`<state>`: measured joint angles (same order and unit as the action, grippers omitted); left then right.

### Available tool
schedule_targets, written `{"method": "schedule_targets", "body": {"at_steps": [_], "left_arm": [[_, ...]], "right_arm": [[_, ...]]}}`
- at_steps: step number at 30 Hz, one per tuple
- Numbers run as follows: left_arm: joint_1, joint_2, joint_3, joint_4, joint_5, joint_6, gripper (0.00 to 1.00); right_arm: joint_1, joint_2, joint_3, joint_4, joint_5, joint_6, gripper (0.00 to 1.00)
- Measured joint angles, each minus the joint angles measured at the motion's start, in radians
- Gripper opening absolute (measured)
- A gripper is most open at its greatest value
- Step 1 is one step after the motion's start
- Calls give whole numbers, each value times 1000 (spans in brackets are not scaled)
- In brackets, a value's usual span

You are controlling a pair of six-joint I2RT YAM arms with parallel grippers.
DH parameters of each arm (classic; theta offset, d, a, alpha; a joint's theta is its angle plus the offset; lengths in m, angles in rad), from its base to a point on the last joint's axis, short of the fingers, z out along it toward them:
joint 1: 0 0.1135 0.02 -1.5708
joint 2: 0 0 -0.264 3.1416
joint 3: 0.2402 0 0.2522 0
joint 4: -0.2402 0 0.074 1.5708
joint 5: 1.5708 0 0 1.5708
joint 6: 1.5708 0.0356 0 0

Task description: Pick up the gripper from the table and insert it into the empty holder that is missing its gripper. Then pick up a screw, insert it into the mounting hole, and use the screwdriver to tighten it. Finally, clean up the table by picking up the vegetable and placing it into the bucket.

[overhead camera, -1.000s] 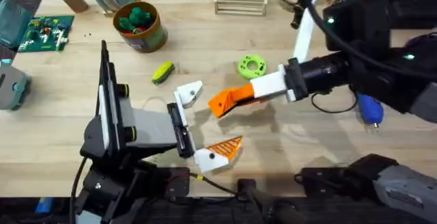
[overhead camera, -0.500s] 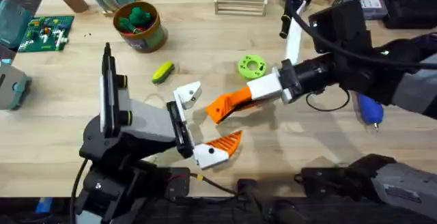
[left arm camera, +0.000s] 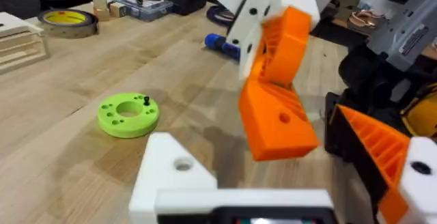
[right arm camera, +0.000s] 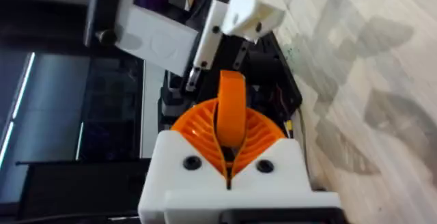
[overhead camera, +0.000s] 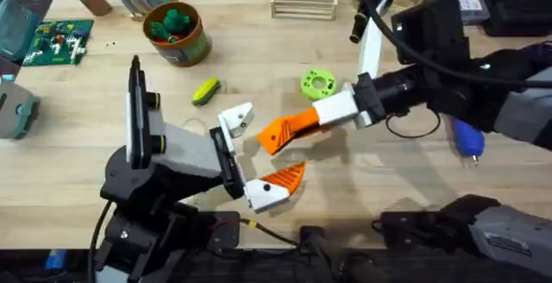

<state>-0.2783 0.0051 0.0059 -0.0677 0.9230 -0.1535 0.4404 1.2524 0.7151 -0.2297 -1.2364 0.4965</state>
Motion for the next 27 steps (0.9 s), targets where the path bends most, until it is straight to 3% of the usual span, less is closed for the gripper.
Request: {"method": "schedule_targets", "body": {"at_steps": [12,27], "left_arm": [[0,0,0,0,26,60,992],[0,0,0,0,22,72,993]], "right_arm": [[0,143,0,197,-61,64,7],[0,283,-2,466,-123,205,7]]}}
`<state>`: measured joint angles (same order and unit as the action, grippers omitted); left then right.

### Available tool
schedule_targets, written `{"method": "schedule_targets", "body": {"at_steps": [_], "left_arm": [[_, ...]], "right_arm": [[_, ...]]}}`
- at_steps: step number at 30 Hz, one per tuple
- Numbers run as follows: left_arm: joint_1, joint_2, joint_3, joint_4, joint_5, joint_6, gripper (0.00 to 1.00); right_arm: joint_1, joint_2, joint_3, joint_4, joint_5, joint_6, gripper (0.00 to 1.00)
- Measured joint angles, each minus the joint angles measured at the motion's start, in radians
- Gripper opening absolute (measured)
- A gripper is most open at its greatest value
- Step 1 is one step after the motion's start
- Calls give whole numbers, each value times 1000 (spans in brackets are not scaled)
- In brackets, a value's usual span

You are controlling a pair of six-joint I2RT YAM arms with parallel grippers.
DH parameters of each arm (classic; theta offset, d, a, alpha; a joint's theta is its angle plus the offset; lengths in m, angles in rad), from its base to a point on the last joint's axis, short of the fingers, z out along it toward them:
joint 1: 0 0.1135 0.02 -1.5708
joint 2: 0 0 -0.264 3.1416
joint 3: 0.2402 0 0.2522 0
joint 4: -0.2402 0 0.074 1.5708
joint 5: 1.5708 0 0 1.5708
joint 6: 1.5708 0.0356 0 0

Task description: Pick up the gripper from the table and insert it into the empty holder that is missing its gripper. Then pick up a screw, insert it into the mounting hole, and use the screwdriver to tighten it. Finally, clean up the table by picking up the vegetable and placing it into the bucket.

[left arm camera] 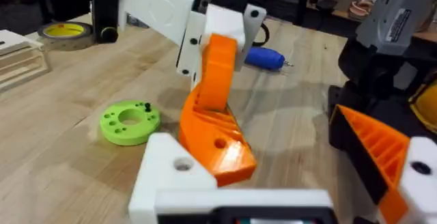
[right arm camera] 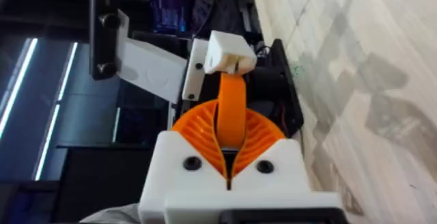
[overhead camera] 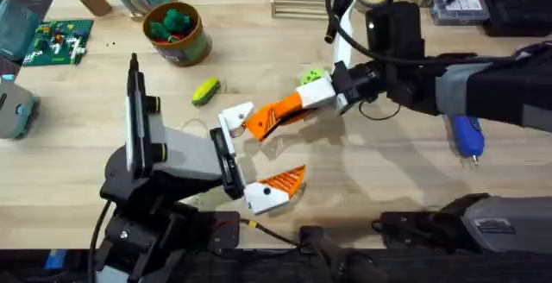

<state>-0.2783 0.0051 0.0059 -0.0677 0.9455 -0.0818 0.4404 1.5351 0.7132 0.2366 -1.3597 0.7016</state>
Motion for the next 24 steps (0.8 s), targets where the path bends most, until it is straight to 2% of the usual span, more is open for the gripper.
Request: {"method": "schedule_targets", "body": {"at_steps": [11,24], "left_arm": [[0,0,0,0,4,0,993],[0,0,0,-1,-53,0,993]], "right_arm": [[0,10,0,24,-24,78,7],[13,10,-4,143,67,246,7]]}}
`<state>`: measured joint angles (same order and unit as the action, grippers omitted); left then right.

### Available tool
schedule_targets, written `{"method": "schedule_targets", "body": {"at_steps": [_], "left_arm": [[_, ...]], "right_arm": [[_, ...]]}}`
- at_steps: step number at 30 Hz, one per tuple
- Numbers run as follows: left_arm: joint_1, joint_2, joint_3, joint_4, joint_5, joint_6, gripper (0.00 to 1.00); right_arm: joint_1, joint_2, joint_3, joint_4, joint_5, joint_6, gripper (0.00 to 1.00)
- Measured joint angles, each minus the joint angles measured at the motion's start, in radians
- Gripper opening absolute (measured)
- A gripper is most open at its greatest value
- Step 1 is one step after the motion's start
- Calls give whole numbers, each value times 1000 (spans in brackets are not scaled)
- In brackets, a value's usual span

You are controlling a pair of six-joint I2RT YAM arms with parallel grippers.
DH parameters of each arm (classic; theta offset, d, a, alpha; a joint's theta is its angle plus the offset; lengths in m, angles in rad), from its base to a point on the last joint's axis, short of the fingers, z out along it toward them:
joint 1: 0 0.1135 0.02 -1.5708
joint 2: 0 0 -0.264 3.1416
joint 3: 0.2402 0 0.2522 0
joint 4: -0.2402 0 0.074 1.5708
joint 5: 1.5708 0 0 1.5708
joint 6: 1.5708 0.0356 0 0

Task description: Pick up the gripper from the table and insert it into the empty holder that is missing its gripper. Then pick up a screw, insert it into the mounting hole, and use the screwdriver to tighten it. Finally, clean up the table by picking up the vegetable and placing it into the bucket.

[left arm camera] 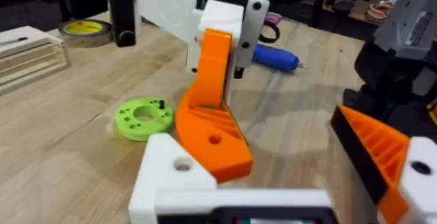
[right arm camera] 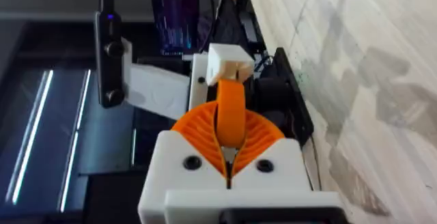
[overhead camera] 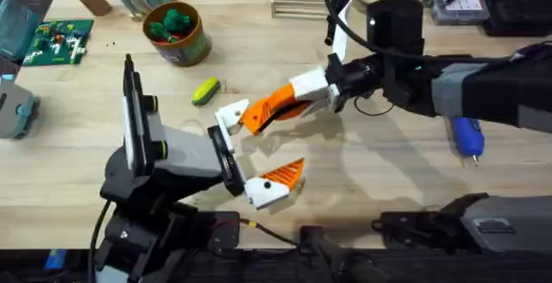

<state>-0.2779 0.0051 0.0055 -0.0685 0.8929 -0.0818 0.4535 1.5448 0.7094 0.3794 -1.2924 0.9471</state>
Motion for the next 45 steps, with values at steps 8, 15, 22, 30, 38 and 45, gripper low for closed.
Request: {"method": "schedule_targets", "body": {"at_steps": [8,15,22,30,38,45], "left_arm": [[13,0,-1,4,-61,-11,993],[25,0,-1,11,-153,-12,993],[28,0,-1,12,-184,-20,993],[28,0,-1,12,-188,-31,993],[28,0,-1,13,-190,-31,993],[30,0,-1,13,-202,-31,993]], "right_arm": [[58,-5,0,41,132,96,6],[136,-10,0,145,301,191,6],[214,-10,0,173,459,212,6],[245,-12,0,177,541,164,6],[255,-14,0,176,546,83,6],[281,-14,0,178,594,25,6]]}}
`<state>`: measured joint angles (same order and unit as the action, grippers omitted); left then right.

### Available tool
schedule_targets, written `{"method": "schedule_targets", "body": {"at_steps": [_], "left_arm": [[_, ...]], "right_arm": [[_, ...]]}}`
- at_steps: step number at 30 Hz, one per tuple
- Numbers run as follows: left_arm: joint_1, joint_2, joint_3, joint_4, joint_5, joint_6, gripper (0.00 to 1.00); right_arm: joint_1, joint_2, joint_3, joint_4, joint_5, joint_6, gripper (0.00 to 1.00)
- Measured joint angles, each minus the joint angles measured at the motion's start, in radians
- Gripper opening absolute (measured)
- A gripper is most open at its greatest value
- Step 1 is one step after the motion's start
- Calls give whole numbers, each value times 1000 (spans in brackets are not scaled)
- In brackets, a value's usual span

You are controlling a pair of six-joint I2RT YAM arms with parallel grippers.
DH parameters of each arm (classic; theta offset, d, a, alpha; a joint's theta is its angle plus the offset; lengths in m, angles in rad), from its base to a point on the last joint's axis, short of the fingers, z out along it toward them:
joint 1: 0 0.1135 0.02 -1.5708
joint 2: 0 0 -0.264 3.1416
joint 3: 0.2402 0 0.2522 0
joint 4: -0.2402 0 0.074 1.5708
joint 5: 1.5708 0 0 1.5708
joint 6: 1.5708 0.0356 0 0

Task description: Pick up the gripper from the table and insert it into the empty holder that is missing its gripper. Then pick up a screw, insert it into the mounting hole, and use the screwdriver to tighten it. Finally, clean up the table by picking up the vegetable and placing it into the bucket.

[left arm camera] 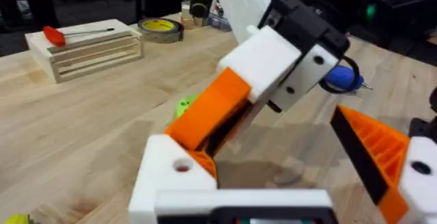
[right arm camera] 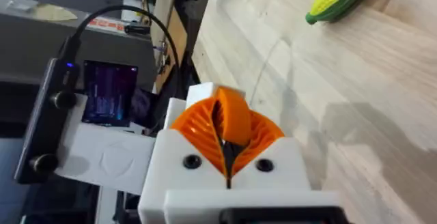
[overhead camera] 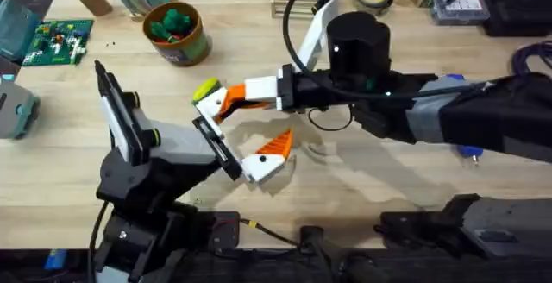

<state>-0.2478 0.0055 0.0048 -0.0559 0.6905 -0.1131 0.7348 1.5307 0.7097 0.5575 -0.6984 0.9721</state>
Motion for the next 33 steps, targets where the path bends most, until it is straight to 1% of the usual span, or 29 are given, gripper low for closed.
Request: {"method": "schedule_targets", "body": {"at_steps": [13,18,23,25,28,31,33], "left_arm": [[6,0,0,0,-20,-11,993],[6,0,0,0,-19,-21,993],[6,0,0,0,-3,-22,992],[5,0,0,0,3,-21,993],[5,0,0,0,14,-17,993],[5,0,0,0,31,-7,993],[-1,0,0,-1,59,-2,993]], "right_arm": [[40,0,0,4,76,-25,6],[37,0,9,-28,62,-36,6],[16,0,11,-42,1,-73,12],[8,0,11,-47,-20,-83,57],[-5,1,11,-56,-53,-92,180],[-16,6,11,-64,-86,-101,351],[-21,12,11,-64,-133,-106,532]]}}
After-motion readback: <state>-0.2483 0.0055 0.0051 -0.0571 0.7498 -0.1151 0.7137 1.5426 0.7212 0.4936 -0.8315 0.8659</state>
